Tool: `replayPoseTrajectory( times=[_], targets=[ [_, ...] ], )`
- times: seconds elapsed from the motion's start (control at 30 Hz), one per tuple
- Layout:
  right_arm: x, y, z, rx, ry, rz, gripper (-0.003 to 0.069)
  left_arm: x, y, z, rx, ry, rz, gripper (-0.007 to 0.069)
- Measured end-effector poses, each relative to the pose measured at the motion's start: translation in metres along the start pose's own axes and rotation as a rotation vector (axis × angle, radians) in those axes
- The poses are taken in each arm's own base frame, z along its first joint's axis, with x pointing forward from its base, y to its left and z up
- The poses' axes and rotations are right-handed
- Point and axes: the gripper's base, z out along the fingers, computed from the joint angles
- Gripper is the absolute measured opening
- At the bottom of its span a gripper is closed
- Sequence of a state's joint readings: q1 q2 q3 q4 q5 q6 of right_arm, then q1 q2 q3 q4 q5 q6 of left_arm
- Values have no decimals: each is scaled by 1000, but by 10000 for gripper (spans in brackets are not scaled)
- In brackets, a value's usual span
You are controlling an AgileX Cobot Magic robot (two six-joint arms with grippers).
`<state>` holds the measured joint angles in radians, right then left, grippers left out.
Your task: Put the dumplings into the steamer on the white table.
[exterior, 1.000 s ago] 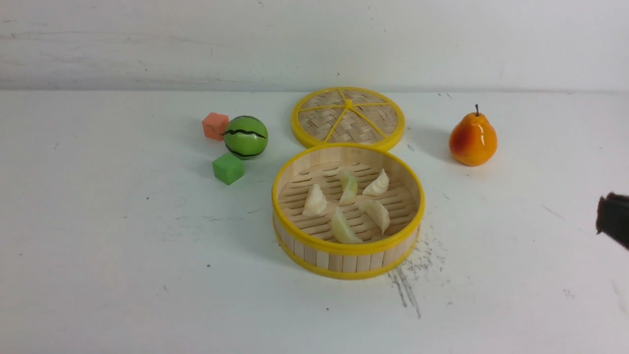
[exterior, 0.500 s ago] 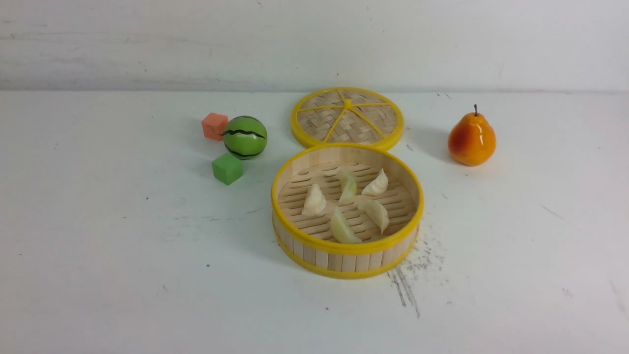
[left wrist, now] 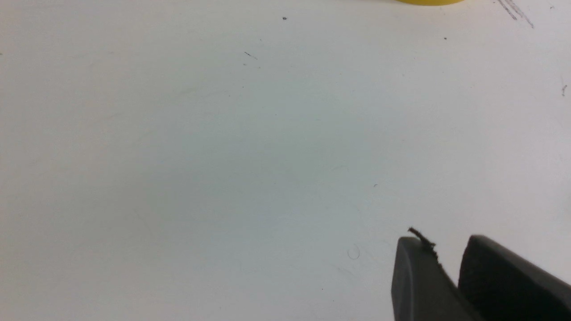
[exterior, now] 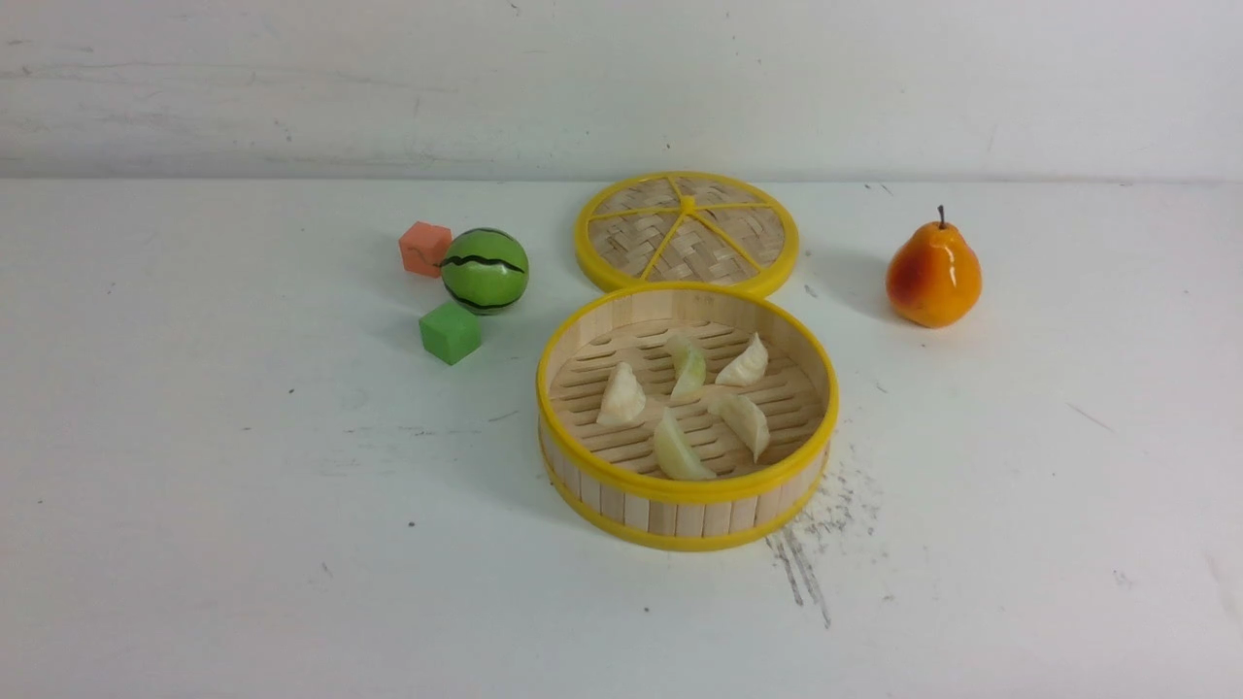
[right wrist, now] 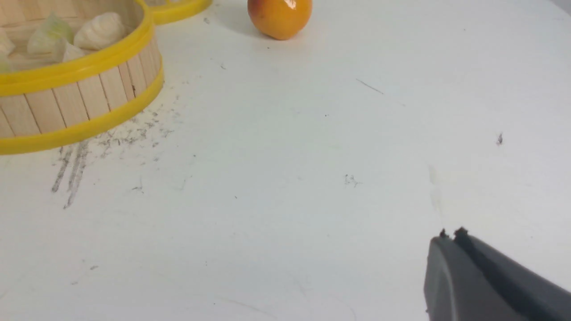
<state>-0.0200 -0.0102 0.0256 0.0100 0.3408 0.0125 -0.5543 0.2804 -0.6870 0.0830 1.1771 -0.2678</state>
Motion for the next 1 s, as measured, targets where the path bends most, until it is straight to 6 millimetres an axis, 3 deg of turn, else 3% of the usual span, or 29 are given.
replayPoseTrajectory(
  times=[1.0],
  targets=[
    [1,0,-1,0,29,0,-7,0,0,0,0,1,0,161]
  ],
)
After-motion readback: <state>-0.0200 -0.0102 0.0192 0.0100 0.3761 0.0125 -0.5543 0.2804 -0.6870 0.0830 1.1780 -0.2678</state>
